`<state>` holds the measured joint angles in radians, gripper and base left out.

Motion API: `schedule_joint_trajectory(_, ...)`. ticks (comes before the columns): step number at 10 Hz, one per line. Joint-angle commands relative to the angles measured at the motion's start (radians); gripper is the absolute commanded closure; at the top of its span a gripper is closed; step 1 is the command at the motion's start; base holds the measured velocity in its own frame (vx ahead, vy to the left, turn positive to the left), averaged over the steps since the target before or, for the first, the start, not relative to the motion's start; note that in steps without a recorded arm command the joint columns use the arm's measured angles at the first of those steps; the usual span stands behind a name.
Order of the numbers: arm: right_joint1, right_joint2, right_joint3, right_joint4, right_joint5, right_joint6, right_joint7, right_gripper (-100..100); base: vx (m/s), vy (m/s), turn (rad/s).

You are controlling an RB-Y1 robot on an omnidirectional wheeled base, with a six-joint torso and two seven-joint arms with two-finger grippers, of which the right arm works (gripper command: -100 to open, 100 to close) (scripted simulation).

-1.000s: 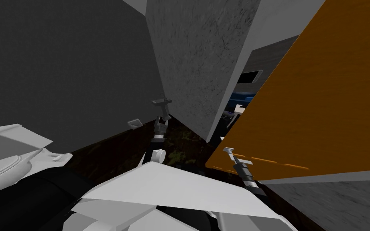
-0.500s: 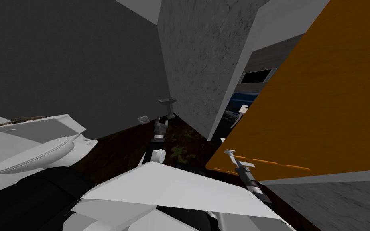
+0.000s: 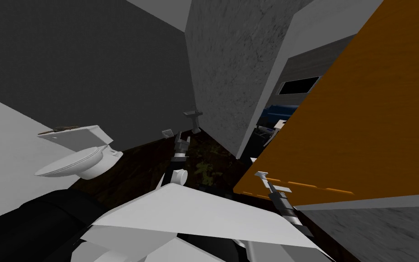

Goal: Pull the door open

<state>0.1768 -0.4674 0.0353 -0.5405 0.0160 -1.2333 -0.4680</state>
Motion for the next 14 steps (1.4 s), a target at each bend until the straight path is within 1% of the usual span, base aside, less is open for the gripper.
schedule_joint_trajectory(1, -0.001, -0.002, 0.0, 0.012, 0.001, -0.014, -0.002, 100, -0.145, -0.07, 0.156)
schedule_joint_trajectory(6, 0.003, -0.013, 0.0, 0.053, 0.004, -0.066, -0.01, 100, -0.199, -0.076, 0.165)
schedule_joint_trajectory(8, 0.003, -0.014, 0.0, 0.057, 0.004, -0.071, -0.01, 100, -0.121, -0.033, 0.037)
schedule_joint_trajectory(9, 0.005, -0.016, 0.0, 0.069, 0.005, -0.086, -0.013, 100, -0.156, -0.039, 0.165)
schedule_joint_trajectory(11, 0.006, -0.019, 0.0, 0.08, 0.006, -0.1, -0.015, 100, -0.18, -0.058, 0.154)
schedule_joint_trajectory(12, 0.006, -0.014, 0.003, 0.069, 0.007, -0.09, -0.013, 100, -0.068, -0.03, 0.037)
schedule_joint_trajectory(13, -0.008, -0.006, 0.005, 0.065, 0.005, -0.069, -0.006, 100, -0.149, -0.04, 0.141)
schedule_joint_trajectory(14, -0.014, -0.004, 0.005, 0.063, 0.003, -0.06, -0.003, 100, -0.203, -0.069, 0.174)
